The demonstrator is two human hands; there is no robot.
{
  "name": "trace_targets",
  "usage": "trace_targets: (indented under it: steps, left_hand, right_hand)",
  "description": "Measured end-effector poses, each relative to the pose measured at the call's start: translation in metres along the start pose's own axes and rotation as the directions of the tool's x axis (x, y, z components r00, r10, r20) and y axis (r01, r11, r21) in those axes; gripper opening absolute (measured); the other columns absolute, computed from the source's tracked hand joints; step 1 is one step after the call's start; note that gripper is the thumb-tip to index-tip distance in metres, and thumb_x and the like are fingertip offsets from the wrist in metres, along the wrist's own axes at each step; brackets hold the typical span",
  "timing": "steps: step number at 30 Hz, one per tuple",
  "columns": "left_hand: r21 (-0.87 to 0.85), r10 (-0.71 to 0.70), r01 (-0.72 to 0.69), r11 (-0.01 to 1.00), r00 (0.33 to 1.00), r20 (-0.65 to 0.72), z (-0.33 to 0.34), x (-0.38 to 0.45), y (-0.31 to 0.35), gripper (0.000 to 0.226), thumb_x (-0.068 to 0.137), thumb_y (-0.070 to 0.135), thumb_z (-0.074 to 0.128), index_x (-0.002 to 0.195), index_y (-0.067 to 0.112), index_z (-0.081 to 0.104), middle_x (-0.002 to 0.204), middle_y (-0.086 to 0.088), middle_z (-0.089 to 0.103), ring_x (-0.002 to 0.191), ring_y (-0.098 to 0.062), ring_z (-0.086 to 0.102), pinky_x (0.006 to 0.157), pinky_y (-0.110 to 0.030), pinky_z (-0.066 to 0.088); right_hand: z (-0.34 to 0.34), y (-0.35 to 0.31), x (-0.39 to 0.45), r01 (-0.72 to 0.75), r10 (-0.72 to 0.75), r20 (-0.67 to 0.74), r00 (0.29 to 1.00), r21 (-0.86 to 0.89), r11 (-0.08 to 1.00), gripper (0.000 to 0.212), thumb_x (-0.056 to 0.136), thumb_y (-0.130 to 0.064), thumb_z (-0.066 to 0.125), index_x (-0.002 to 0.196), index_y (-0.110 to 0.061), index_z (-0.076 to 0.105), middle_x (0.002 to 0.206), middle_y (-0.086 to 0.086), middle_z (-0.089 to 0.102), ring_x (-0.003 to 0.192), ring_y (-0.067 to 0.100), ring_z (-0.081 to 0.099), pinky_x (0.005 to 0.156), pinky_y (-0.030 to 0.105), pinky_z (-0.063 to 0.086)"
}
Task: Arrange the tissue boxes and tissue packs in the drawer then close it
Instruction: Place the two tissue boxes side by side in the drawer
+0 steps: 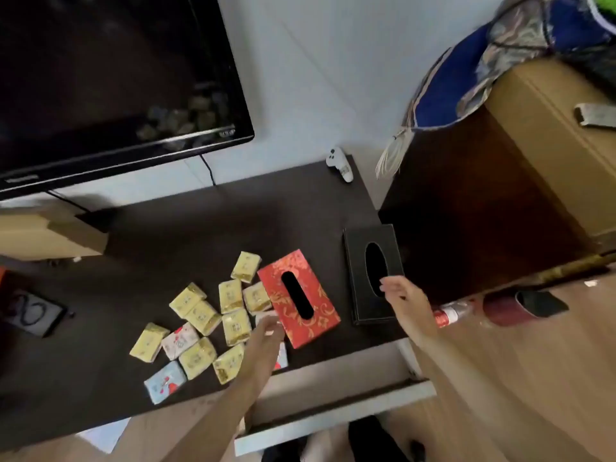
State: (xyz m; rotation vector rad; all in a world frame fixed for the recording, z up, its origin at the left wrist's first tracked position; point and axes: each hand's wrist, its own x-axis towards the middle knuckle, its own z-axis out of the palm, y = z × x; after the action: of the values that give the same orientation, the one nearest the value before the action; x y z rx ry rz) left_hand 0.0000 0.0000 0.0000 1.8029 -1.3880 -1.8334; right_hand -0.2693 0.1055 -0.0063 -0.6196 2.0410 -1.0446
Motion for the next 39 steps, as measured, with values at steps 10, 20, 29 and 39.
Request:
trace_targets:
  steps: [10,20,29,39]
  left_hand:
    - [0.318,0.212,-0.082,0.945,0.892,-0.400,0.055,0.102,0.025,0.081,0.081,0.012,0.067,0.151,0.009,0.026,0.156,-0.011,0.023,0.144,-0.029,0.016,0.110,-0.030,0.018]
    - [0.084,0.103,-0.074,0.994,0.899,-0.425,0.061,0.125,-0.001,0.087,0.079,0.004,0.069,0.151,0.017,0.022,0.143,-0.008,0.047,0.131,-0.028,0.047,0.107,-0.044,0.042]
    - [-0.028,0.089,-0.112,0.993,0.893,-0.440,0.063,0.112,0.006,0.089,0.076,-0.004,0.074,0.150,0.025,0.033,0.134,0.003,0.055,0.126,-0.022,0.054,0.103,-0.035,0.044]
    - [-0.069,0.198,-0.238,0.969,0.911,-0.361,0.079,0.033,-0.038,0.098,0.074,-0.005,0.071,0.153,0.030,0.025,0.143,0.008,0.048,0.129,-0.007,0.046,0.100,-0.014,0.040]
  right_hand:
    - [0.026,0.033,0.103,0.029,-0.133,-0.231,0.964,-0.404,0.914,0.070,0.092,-0.008,0.072,0.154,-0.005,0.040,0.162,0.014,0.037,0.150,0.032,0.032,0.121,0.041,0.034]
    - [0.028,0.048,0.131,-0.084,-0.041,-0.289,0.956,-0.409,0.909,0.086,0.090,-0.012,0.078,0.160,-0.009,0.029,0.159,0.014,0.045,0.145,0.036,0.045,0.114,0.049,0.045]
    - [0.018,0.038,0.112,-0.151,0.102,-0.290,0.952,-0.152,0.977,0.067,0.090,-0.006,0.075,0.149,-0.016,0.047,0.140,0.009,0.064,0.128,0.032,0.063,0.100,0.042,0.053]
    - [-0.009,0.077,0.021,-0.039,0.064,-0.303,0.951,0.088,0.995,0.069,0.084,-0.001,0.074,0.144,-0.028,0.052,0.127,-0.006,0.071,0.120,0.014,0.067,0.092,0.025,0.057]
